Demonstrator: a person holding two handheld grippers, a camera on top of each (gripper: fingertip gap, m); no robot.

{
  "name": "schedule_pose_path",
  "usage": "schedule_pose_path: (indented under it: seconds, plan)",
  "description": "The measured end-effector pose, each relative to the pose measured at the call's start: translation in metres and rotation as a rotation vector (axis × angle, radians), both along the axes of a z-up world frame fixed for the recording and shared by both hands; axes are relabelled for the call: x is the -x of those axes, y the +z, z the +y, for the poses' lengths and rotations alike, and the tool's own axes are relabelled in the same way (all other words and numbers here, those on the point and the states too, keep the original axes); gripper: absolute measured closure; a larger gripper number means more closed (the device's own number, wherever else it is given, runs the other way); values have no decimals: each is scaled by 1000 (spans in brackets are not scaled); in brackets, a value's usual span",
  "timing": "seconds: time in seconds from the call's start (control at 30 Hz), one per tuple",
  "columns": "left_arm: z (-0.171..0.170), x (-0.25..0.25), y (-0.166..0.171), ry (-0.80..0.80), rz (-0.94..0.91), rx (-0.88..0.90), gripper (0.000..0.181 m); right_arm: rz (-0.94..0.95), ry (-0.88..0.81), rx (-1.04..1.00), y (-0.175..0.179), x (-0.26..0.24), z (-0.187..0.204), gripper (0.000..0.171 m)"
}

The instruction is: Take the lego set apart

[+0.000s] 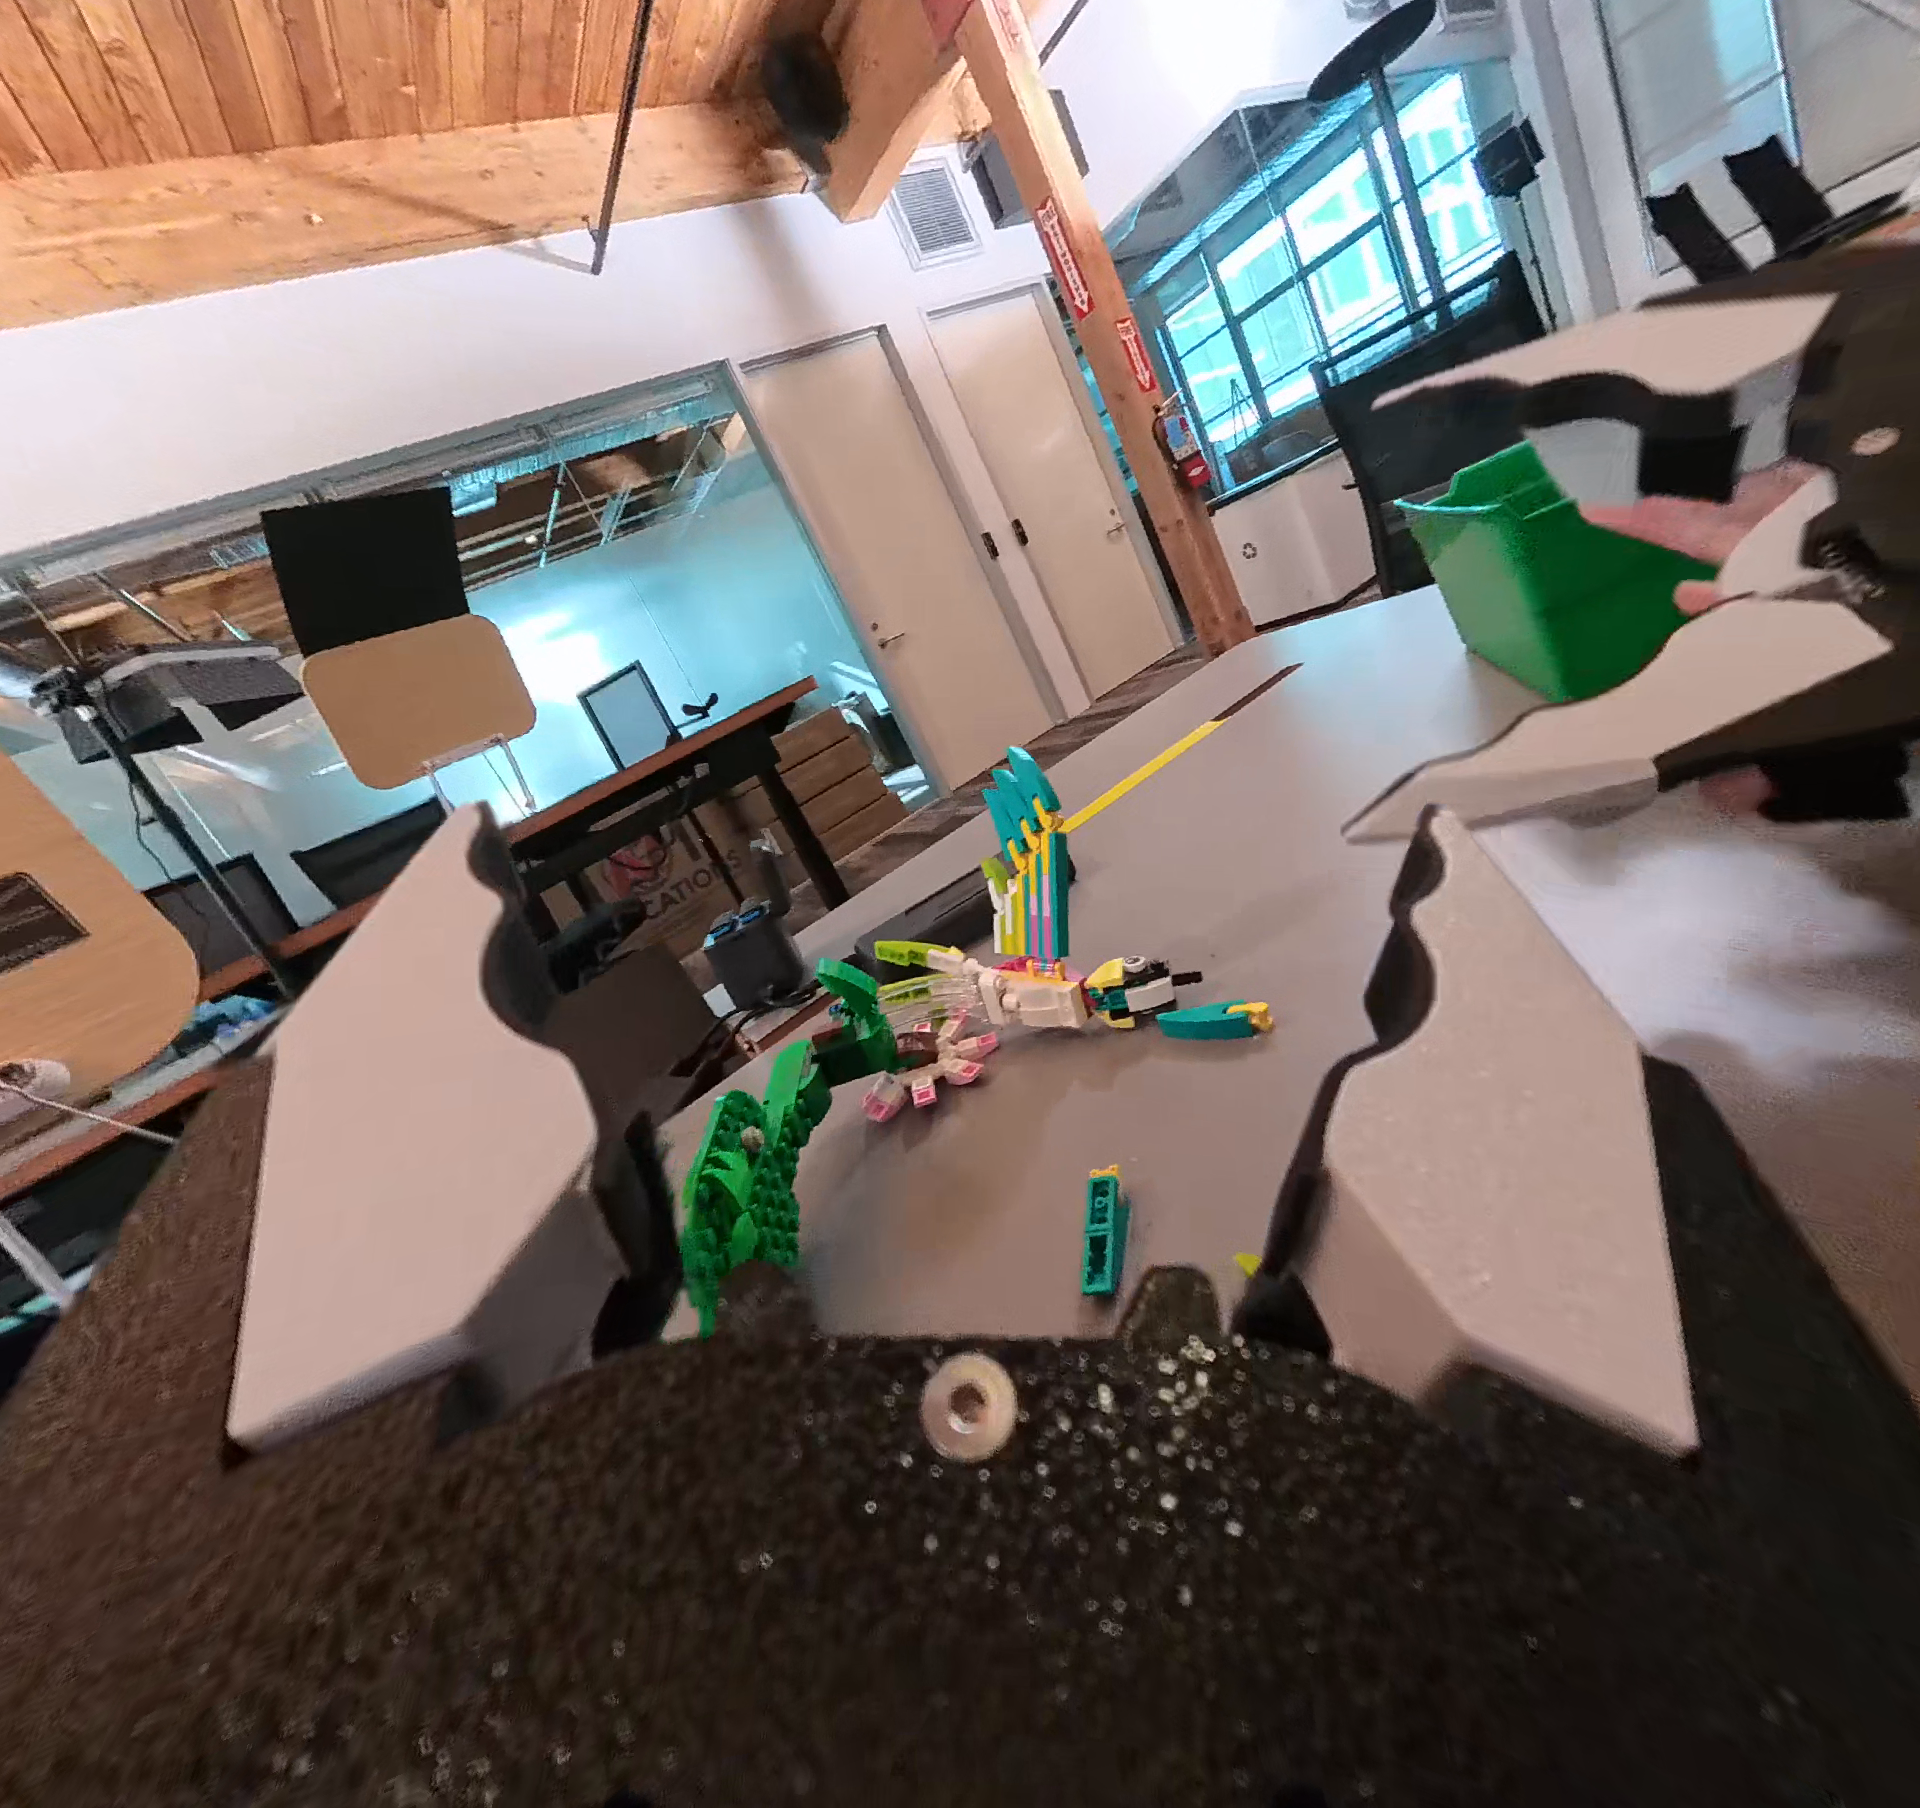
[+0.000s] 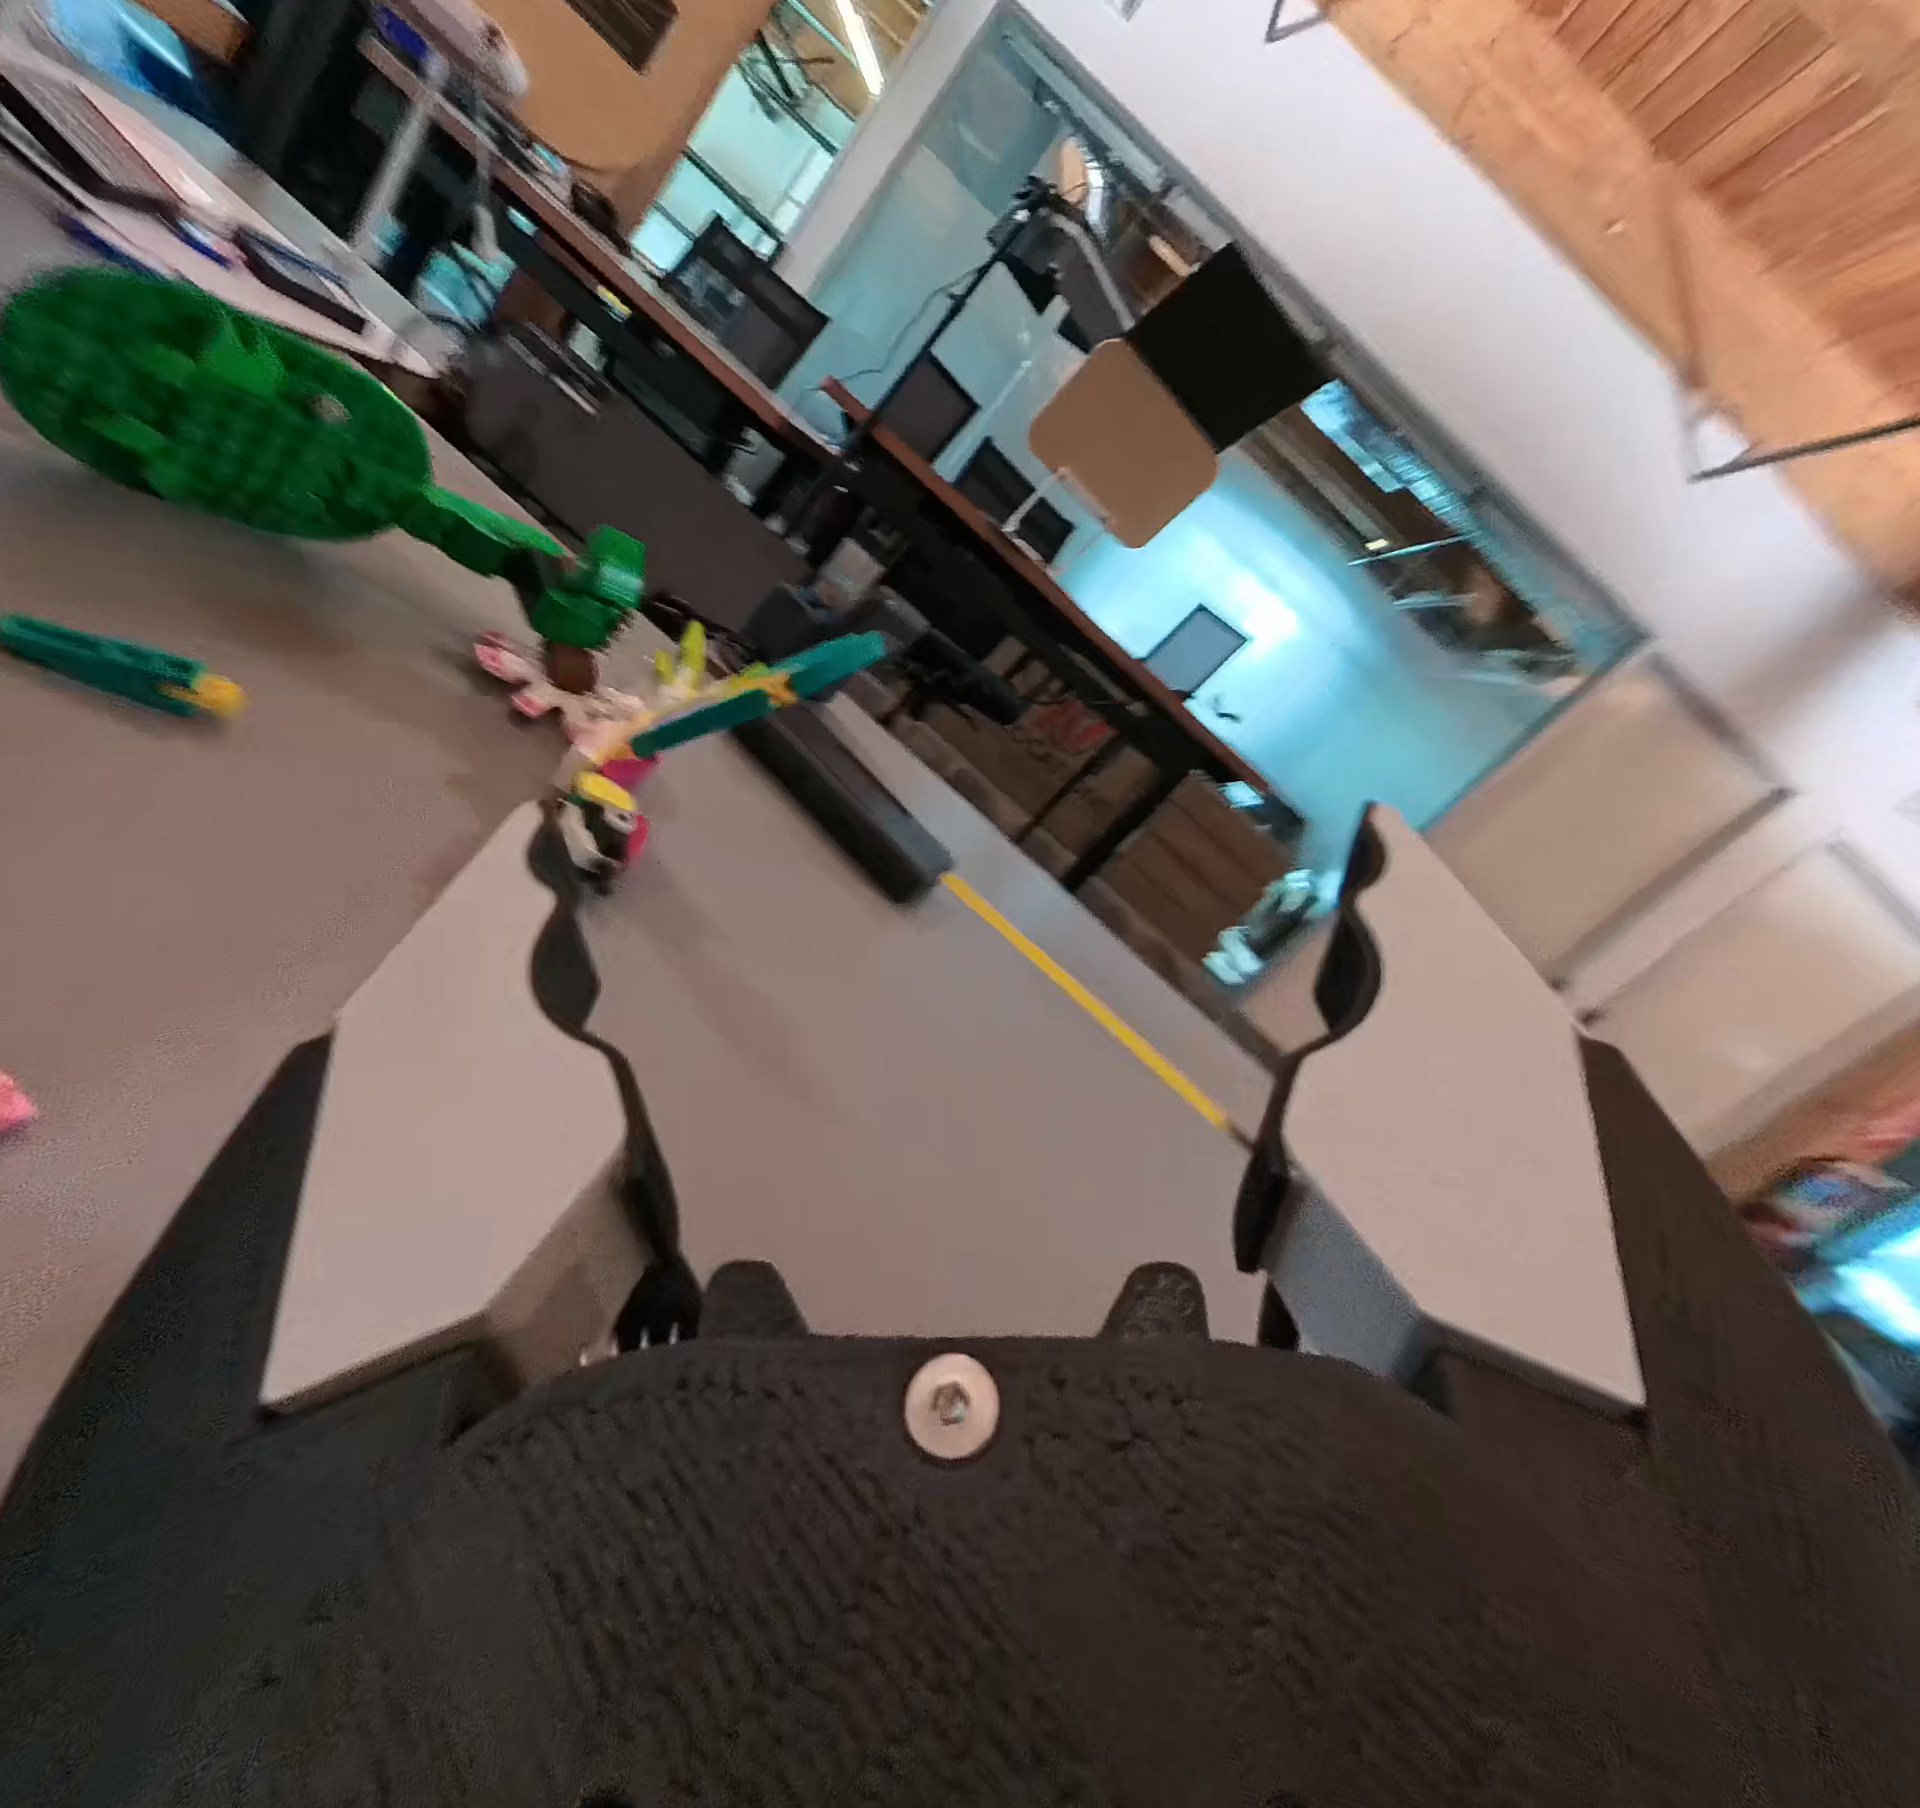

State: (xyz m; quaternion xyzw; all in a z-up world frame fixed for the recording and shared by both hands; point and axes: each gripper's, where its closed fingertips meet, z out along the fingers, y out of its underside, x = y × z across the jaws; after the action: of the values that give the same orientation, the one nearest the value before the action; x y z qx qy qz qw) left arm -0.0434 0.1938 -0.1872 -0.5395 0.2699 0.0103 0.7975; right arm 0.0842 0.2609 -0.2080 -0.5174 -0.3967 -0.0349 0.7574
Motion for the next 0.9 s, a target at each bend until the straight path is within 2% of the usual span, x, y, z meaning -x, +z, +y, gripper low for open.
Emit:
schedule_pose_path:
  seconds: [0.07,0.2,0.23,0.3,0.33,0.37,0.4,0.47,0.53,0.63,0.73,0.83,0.9]
  plan:
    - [-3,2,2,13,38,-38,27,-75,-76,-92,3,-12,-3,53]
    - [-8,4,7,41,90,-96,52,-138,-186,-166,7,-42,-16,94]
    - [-8,3,5,34,93,-89,62,-128,-207,-159,8,-53,-20,106]
    - [-6,3,1,26,83,-58,79,-115,-228,-84,0,-78,-26,150]
    - [-5,3,-3,20,80,-35,99,-109,-234,-36,-5,-92,-28,158]
    - [-4,4,-6,21,79,-18,123,-94,-258,7,-9,-109,-29,158]
    - [-2,6,-8,27,78,-2,138,-78,-295,53,-14,-128,-27,159]
    - [2,7,-14,27,72,35,162,-38,-333,176,-27,-160,-25,158]
    - [3,6,-15,19,61,50,175,30,-290,350,-43,-177,-25,156]
    - [4,1,-19,5,85,56,181,104,-200,587,-61,-182,-24,151]
    - [5,-2,-22,1,114,61,181,93,-167,868,-92,-182,-22,145]
    - [4,-4,-23,-2,125,63,181,71,-223,914,-102,-189,-8,138]
    - [4,-4,-25,-1,130,71,181,35,-283,942,-111,-196,0,139]
